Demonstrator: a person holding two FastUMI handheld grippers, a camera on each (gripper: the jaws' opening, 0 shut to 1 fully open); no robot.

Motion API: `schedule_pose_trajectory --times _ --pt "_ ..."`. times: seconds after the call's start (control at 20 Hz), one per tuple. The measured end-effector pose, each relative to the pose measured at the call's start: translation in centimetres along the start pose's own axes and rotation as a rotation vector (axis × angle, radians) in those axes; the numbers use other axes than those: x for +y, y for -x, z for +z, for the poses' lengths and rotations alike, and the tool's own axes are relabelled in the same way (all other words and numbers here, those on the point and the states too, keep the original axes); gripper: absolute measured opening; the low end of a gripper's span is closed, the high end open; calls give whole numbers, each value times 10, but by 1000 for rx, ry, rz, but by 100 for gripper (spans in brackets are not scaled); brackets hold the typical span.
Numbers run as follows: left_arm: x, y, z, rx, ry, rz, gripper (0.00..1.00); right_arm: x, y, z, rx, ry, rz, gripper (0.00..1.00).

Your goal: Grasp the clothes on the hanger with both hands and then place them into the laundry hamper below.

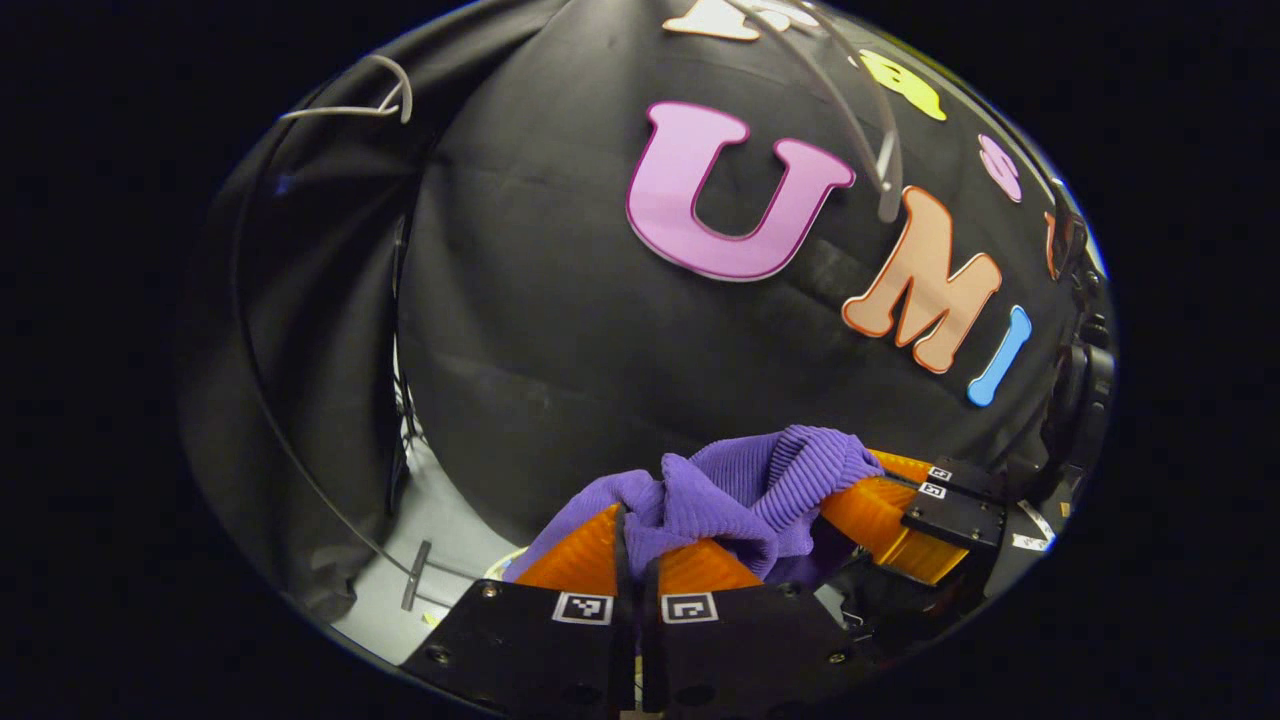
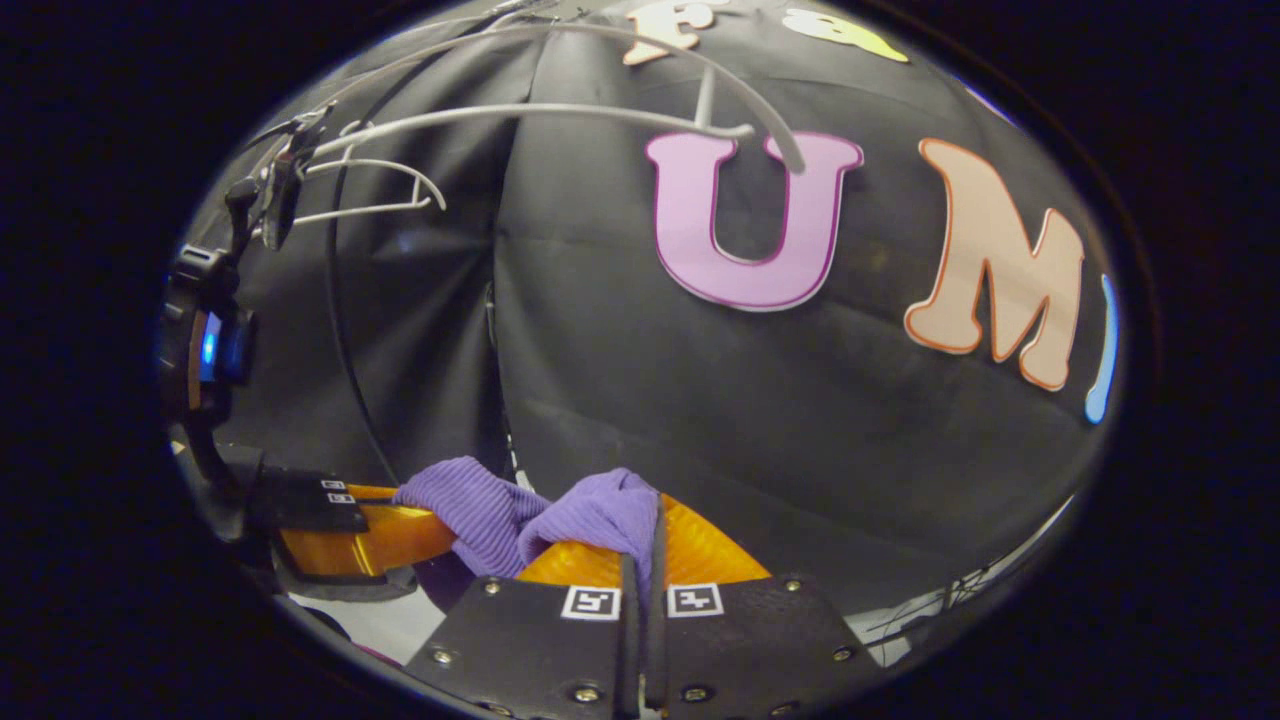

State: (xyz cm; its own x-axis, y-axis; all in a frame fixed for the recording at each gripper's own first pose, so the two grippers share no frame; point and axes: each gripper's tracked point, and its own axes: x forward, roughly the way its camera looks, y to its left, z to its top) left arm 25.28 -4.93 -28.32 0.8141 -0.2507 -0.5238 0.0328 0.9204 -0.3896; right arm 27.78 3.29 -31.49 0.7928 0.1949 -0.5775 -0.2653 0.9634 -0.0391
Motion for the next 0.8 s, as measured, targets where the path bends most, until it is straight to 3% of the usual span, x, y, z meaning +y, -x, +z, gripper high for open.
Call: schedule_pose_trajectory --times 0.2,0.45,0.5,0.8 --pt "6 -8 -26 80 7 7 0 -3 -4 -31 97 6 5 3" --pt "5 -14 -42 150 9 20 7 -7 -7 -54 167 -12 -1 1" --pt "7 -14 -47 164 8 26 10 -7 -8 -57 181 -13 -2 6" --pt "16 -16 -66 234 18 55 15 -7 -9 -77 248 5 11 10"
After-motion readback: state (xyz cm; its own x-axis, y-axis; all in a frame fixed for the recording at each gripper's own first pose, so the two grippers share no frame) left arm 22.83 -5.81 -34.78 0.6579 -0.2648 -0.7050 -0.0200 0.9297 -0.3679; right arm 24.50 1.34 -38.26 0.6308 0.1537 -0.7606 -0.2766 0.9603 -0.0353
